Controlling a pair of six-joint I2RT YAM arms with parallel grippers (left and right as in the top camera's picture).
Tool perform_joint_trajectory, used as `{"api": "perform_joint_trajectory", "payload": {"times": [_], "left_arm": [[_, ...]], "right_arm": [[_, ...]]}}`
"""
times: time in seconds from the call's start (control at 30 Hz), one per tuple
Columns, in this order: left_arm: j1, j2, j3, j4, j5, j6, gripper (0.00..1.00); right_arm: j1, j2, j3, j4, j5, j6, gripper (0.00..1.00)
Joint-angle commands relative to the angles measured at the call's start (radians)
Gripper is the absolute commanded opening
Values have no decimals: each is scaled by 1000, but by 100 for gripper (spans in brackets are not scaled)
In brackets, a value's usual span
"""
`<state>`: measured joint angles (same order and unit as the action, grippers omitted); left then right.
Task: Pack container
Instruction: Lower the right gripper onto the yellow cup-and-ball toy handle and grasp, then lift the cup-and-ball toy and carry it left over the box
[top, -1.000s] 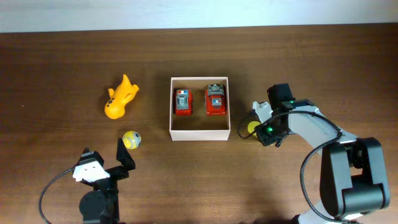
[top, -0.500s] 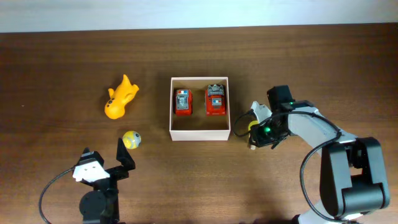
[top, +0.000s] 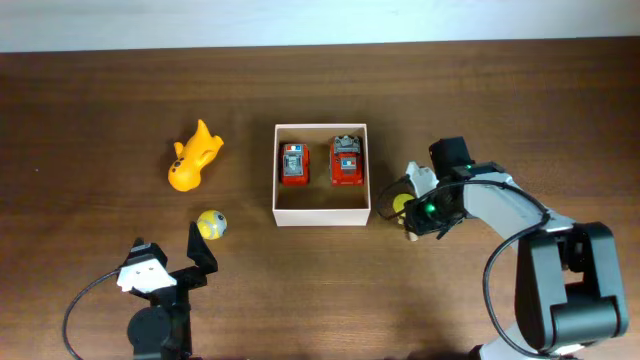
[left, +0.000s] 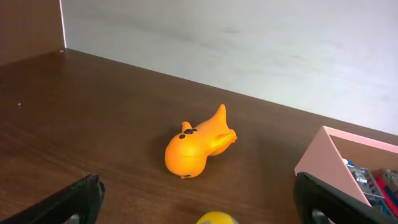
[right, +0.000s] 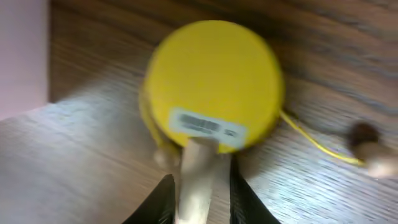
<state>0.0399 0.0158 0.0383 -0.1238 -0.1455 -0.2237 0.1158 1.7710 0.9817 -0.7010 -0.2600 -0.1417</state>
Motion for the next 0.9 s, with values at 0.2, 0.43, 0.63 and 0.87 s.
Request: {"api": "perform_joint_trajectory", "payload": {"times": [0.2,0.43,0.63,0.87], "left_arm": [[4,-5,-6,3,8,20,99],[4,-5,-6,3,8,20,99],[4,-5,-6,3,8,20,99],[4,-5,-6,3,8,20,99]], "right_arm": [[-5,5,-8,7,160,2,22],[-5,5,-8,13,159,1,18],[-5,5,-8,13,155,2,13],[-5,5,-5,29,137,1,11]]}}
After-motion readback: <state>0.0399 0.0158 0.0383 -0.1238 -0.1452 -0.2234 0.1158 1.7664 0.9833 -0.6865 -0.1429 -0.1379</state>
